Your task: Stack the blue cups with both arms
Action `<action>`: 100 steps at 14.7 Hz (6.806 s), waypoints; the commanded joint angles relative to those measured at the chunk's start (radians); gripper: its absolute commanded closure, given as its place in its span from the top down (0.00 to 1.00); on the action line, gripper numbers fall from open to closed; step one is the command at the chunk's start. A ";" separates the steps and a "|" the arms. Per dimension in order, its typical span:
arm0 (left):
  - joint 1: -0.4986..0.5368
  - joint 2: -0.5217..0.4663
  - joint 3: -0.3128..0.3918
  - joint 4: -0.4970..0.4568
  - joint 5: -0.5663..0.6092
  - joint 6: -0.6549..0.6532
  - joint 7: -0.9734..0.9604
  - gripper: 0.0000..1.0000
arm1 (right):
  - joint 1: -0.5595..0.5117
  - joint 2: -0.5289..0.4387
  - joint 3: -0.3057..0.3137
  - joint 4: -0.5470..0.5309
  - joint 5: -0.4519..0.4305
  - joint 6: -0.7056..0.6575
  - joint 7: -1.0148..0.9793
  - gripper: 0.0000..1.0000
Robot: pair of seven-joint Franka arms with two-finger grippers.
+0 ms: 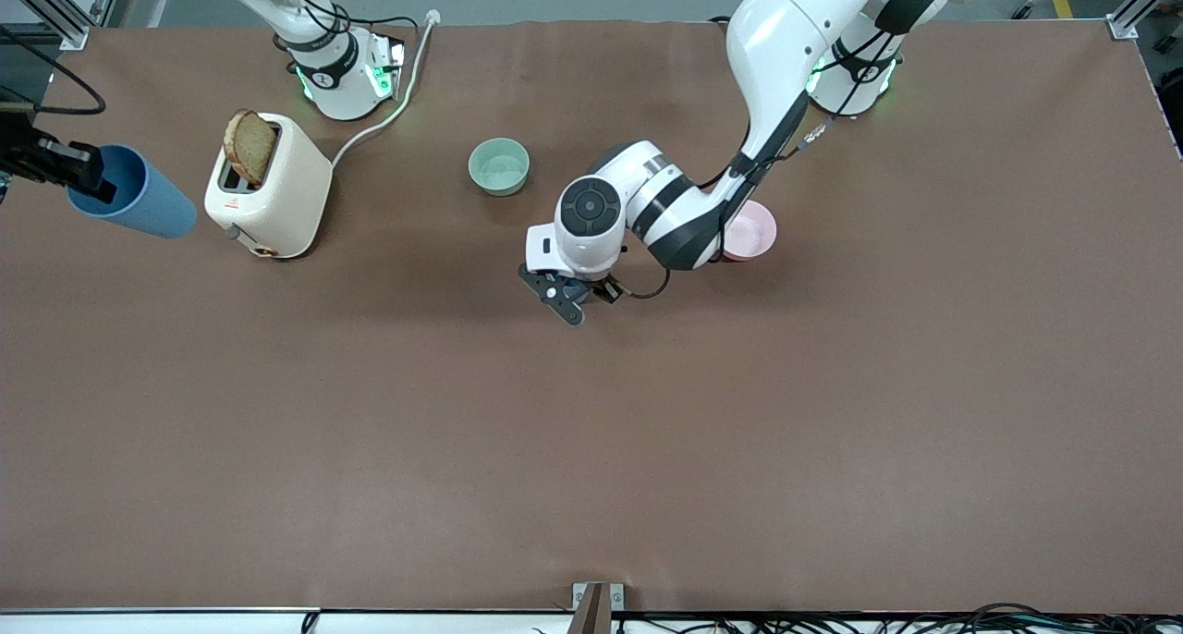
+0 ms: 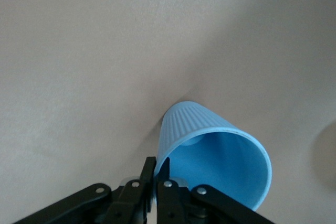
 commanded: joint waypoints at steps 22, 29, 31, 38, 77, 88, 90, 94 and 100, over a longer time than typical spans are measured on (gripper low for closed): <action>0.572 -0.412 0.064 0.069 -0.027 -0.428 -0.025 1.00 | 0.041 0.089 0.056 0.090 0.047 -0.014 -0.023 0.01; 0.570 -0.608 0.280 -0.012 -0.049 -0.429 0.000 1.00 | 0.043 0.089 0.355 -0.123 0.068 0.270 0.285 0.01; 0.570 -0.695 0.280 -0.118 -0.093 -0.426 -0.020 1.00 | 0.043 0.095 0.468 -0.200 0.068 0.402 0.383 0.01; 0.573 -0.788 0.279 -0.226 -0.078 -0.396 -0.008 1.00 | 0.081 0.246 0.647 -0.276 0.000 0.619 0.540 0.01; 0.606 -0.758 0.208 -0.194 -0.030 -0.448 -0.011 1.00 | 0.109 0.026 0.026 -0.044 -0.044 0.160 0.188 1.00; 0.612 -0.769 0.208 -0.175 -0.038 -0.454 0.001 1.00 | 0.063 0.060 -0.123 0.147 0.015 -0.089 -0.049 1.00; 0.604 -0.768 0.207 -0.167 -0.036 -0.463 0.000 1.00 | 0.049 0.068 -0.105 0.177 0.013 -0.088 -0.057 1.00; 0.599 -0.765 0.205 -0.151 -0.029 -0.463 -0.008 1.00 | 0.015 0.066 -0.022 0.174 0.005 -0.094 -0.049 1.00; 0.600 -0.763 0.204 -0.149 -0.043 -0.463 -0.011 1.00 | 0.029 0.068 -0.074 0.173 0.019 -0.089 -0.055 1.00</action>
